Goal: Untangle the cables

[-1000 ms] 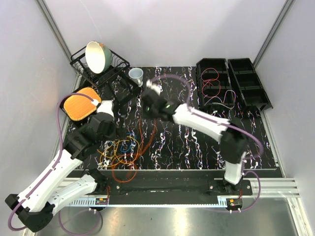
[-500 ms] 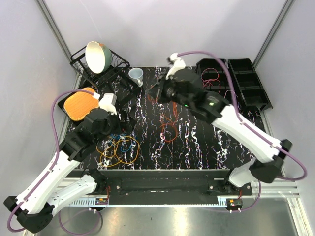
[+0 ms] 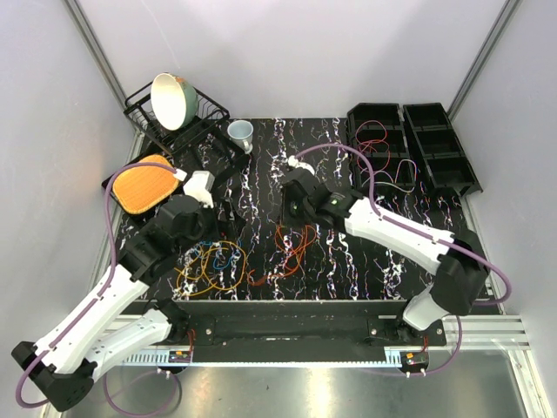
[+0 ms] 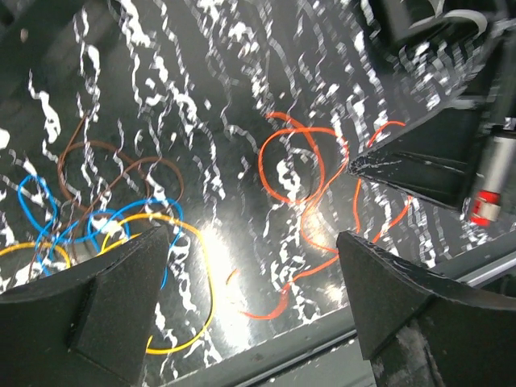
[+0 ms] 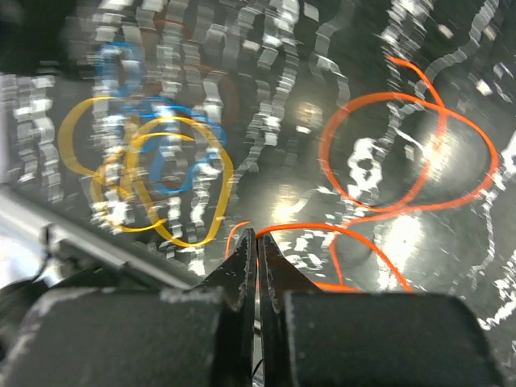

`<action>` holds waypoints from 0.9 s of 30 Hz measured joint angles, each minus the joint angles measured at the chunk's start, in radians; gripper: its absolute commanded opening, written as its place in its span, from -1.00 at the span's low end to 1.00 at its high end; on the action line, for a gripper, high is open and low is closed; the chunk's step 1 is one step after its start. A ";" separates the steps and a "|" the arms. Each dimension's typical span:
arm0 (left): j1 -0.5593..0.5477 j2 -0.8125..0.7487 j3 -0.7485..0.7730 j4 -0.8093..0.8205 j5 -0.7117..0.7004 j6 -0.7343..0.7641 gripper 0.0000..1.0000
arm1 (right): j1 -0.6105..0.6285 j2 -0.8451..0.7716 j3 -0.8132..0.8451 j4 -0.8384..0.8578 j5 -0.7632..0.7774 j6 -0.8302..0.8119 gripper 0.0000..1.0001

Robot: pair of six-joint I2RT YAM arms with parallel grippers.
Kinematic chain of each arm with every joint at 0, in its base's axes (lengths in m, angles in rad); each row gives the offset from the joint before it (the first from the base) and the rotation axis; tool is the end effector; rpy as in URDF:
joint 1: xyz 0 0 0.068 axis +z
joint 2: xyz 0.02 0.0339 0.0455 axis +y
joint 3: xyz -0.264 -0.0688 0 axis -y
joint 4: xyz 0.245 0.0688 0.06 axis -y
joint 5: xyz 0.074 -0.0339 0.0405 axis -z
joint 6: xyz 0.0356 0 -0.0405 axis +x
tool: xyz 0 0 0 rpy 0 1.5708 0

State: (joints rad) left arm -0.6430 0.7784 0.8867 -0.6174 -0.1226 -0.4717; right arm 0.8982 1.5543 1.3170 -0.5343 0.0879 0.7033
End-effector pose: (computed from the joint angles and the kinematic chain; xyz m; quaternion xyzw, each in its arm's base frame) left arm 0.1343 -0.0952 0.3317 0.0427 0.8603 -0.2224 0.4568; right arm 0.2182 0.2690 0.3019 -0.0725 0.9176 0.2508 0.2996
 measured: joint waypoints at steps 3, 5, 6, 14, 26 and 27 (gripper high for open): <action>0.000 0.023 -0.001 -0.029 -0.007 0.000 0.75 | -0.025 0.059 -0.014 -0.013 -0.003 0.019 -1.00; 0.000 0.038 0.000 -0.061 -0.022 0.000 0.75 | -0.039 0.117 -0.002 -0.014 -0.003 0.019 -1.00; 0.000 0.045 0.001 -0.080 -0.032 0.001 0.75 | -0.044 0.149 0.011 -0.016 -0.002 0.017 -1.00; 0.000 0.000 0.001 -0.180 -0.107 0.005 0.78 | -0.147 0.374 0.208 -0.030 -0.048 -0.027 0.84; -0.003 -0.041 0.001 -0.201 -0.147 0.003 0.78 | -0.175 0.139 -0.078 -0.132 -0.012 0.072 0.78; -0.003 -0.042 0.001 -0.201 -0.147 0.003 0.78 | -0.176 0.117 -0.105 -0.139 -0.015 0.091 0.79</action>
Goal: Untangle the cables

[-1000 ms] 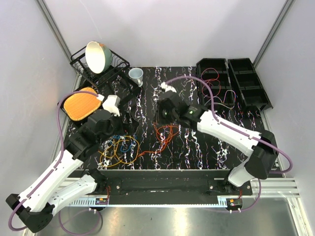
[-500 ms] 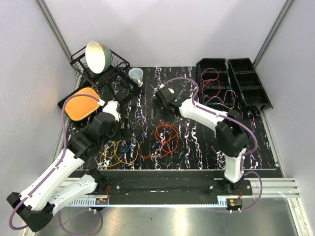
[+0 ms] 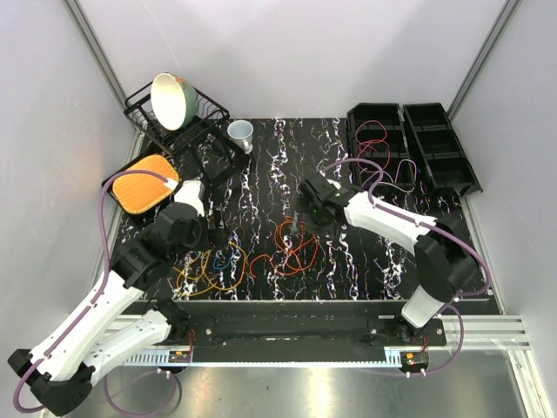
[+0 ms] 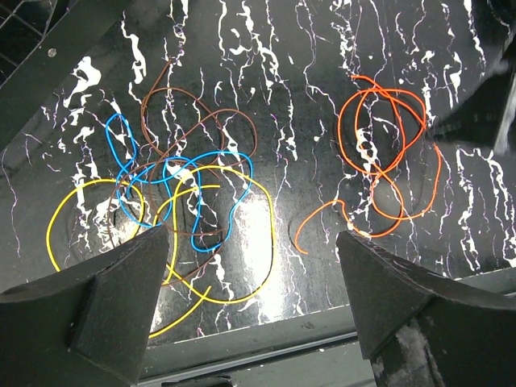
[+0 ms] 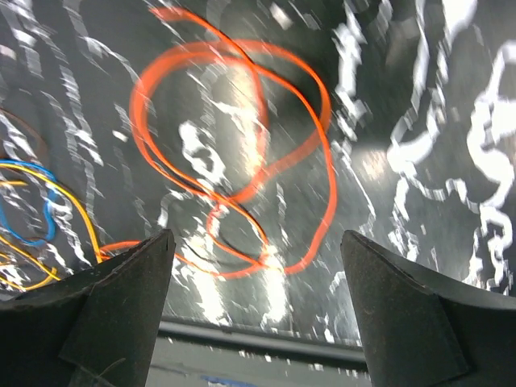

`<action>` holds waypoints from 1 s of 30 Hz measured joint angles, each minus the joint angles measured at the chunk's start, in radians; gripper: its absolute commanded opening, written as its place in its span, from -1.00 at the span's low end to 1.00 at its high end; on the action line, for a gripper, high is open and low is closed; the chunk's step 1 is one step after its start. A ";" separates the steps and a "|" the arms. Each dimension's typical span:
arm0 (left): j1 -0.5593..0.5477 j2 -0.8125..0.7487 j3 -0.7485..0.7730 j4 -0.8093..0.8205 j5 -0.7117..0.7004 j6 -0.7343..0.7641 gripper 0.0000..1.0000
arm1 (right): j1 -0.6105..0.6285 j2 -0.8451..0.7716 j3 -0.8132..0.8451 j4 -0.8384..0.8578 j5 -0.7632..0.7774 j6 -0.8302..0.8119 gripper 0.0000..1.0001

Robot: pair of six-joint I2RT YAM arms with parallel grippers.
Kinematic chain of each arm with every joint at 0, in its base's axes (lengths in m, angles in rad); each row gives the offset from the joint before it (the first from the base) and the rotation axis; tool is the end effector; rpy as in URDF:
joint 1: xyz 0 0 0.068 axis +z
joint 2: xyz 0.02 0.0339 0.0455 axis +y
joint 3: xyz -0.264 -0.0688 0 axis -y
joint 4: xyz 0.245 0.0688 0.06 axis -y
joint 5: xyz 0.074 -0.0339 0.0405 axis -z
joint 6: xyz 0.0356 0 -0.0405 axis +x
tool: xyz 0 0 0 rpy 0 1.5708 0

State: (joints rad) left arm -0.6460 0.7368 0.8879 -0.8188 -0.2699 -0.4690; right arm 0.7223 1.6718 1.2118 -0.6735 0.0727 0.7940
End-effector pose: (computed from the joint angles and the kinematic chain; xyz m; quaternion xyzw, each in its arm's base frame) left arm 0.1197 -0.0783 0.3200 0.0203 0.8933 -0.1260 0.4310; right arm 0.2562 0.2223 0.2219 0.0428 0.9746 0.1233 0.1818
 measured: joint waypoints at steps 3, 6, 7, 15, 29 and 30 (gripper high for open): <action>0.000 -0.008 0.000 0.000 0.000 -0.002 0.78 | 0.003 -0.022 -0.051 -0.013 -0.007 0.042 0.82; 0.000 -0.023 0.000 0.001 -0.001 -0.002 0.79 | 0.009 -0.005 -0.074 -0.032 -0.011 0.075 0.83; 0.000 -0.027 0.000 0.000 -0.001 -0.002 0.78 | 0.011 0.006 -0.073 -0.033 -0.011 0.079 0.83; -0.002 -0.055 -0.001 0.001 -0.001 -0.003 0.79 | 0.046 0.194 0.008 -0.073 0.000 0.095 0.79; -0.011 -0.082 -0.007 0.000 -0.008 -0.003 0.79 | 0.045 0.296 0.144 -0.134 0.074 0.076 -0.15; -0.011 -0.083 -0.007 0.000 -0.008 -0.003 0.79 | 0.045 0.297 0.144 -0.137 0.075 0.075 -0.30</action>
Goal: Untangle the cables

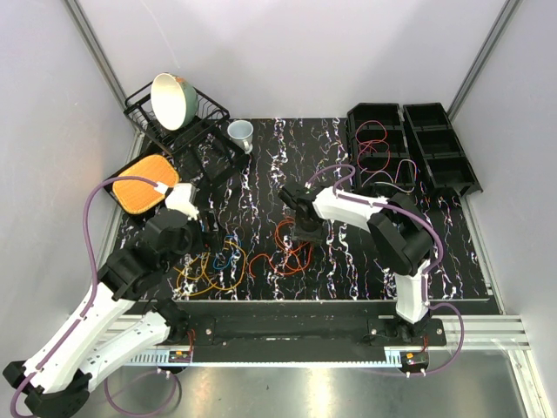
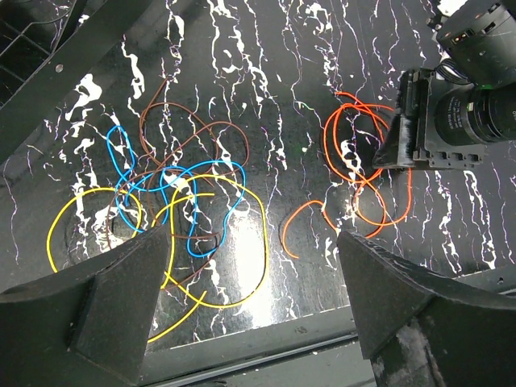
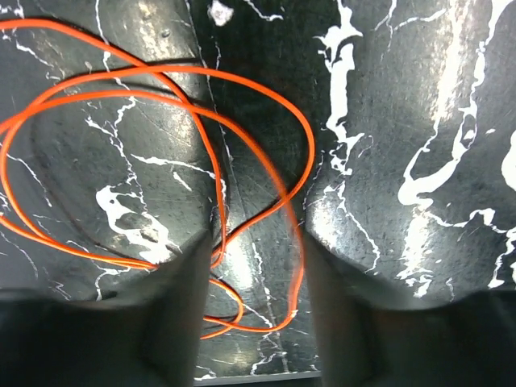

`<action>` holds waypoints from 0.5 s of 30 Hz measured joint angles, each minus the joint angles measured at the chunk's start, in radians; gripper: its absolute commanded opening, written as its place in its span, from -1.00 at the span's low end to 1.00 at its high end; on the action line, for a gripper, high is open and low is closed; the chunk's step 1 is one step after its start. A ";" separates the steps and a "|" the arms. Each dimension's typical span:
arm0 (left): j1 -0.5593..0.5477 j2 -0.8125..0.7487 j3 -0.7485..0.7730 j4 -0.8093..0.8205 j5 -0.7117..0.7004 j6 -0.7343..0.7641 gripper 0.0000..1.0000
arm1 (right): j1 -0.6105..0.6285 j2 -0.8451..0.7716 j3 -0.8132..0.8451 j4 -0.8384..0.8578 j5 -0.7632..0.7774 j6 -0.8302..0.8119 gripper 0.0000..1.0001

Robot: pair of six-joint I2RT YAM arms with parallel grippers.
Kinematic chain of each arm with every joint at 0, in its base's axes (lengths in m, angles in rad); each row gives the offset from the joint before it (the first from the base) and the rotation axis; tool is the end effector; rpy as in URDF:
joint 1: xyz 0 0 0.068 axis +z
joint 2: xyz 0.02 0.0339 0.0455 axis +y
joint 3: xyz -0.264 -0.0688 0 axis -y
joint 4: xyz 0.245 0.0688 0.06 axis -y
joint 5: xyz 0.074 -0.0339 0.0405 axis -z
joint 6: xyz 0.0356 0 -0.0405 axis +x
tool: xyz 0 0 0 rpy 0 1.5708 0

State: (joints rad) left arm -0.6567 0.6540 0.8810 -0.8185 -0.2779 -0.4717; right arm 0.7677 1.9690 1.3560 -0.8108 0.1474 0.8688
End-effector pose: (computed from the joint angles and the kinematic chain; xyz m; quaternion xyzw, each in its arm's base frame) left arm 0.1054 -0.0689 0.3274 0.0159 0.8763 -0.1458 0.4590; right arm 0.2722 0.2555 0.1569 0.0557 0.9930 0.0033 0.1037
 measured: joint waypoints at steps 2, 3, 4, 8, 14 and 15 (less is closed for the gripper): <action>-0.001 0.000 0.000 0.000 0.000 0.000 0.79 | 0.000 0.002 0.000 0.000 0.002 -0.003 -0.73; -0.002 0.000 0.000 0.000 0.000 0.000 0.79 | 0.000 0.005 0.004 -0.005 0.003 -0.005 -0.85; -0.002 0.000 0.000 0.000 0.000 0.000 0.79 | 0.000 0.010 0.012 -0.013 0.006 -0.007 -0.94; -0.002 0.000 0.000 0.000 0.000 0.000 0.79 | 0.000 0.034 0.045 -0.045 0.013 -0.018 -1.00; -0.002 0.000 0.000 0.000 -0.002 0.000 0.79 | 0.000 0.048 0.077 -0.067 0.035 -0.062 -1.00; -0.002 0.000 0.000 0.000 -0.003 0.000 0.79 | -0.003 0.049 0.085 -0.067 0.040 -0.074 -1.00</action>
State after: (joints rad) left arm -0.6590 0.6544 0.8806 -0.8185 -0.2813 -0.4717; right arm 0.7643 2.0178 1.4406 -0.8780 0.1871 0.7948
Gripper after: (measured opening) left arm 0.890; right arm 0.011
